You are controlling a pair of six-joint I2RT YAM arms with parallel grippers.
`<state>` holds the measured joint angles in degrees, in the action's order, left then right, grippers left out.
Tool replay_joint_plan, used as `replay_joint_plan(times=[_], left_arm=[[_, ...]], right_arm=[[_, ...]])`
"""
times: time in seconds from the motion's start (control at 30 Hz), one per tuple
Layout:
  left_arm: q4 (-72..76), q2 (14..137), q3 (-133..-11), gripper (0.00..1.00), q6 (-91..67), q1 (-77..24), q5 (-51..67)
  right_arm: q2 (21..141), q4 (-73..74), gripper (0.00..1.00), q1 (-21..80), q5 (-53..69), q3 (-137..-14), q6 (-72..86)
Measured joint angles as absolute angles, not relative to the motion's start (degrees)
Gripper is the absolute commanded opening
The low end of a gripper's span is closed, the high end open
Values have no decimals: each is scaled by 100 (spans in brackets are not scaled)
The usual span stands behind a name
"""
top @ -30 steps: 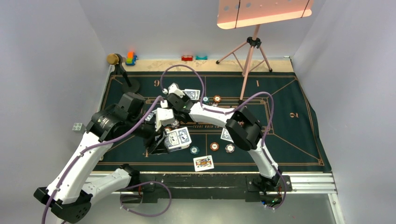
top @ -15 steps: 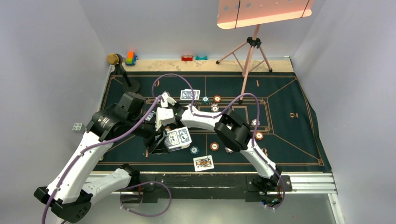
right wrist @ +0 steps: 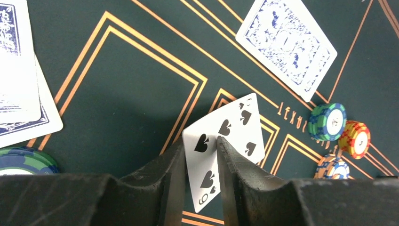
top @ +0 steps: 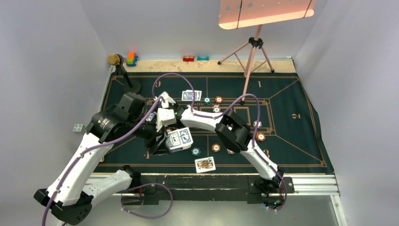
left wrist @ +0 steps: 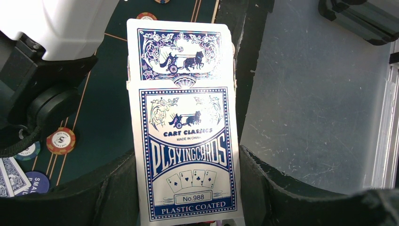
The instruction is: Distribute texas hold em gaming equipment
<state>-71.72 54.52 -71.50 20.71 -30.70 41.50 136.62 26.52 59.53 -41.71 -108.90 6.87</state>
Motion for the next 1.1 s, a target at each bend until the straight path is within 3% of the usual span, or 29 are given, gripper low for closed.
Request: replay_joint_plan(times=[0.03, 0.17, 0.27, 0.83, 1.0, 1.1], left_arm=[[-7170, 5452, -7159, 0, 2071, -3070, 4150], [-7172, 5450, -7190, 0, 2071, -3070, 4143], [-7172, 5452, -7190, 0, 2071, -3070, 4134], [-7172, 5452, -7192, 0, 2071, -3070, 4130], [-7175, 5452, -7216, 0, 2069, -3070, 4132], [-7175, 5452, -7231, 0, 2069, -3070, 4134]], right_arm=[[13662, 2646, 36, 5953, -4106, -10871, 733], [13592, 2571, 60, 5951, -4077, -10726, 882], [13485, 2585, 65, 5909, -3983, -10659, 1026], [12910, 2530, 67, 5448, -2801, -10055, 1680], [12250, 2630, 68, 5155, -2469, -9671, 1780], [11609, 2685, 74, 4869, -2307, -9581, 1863]])
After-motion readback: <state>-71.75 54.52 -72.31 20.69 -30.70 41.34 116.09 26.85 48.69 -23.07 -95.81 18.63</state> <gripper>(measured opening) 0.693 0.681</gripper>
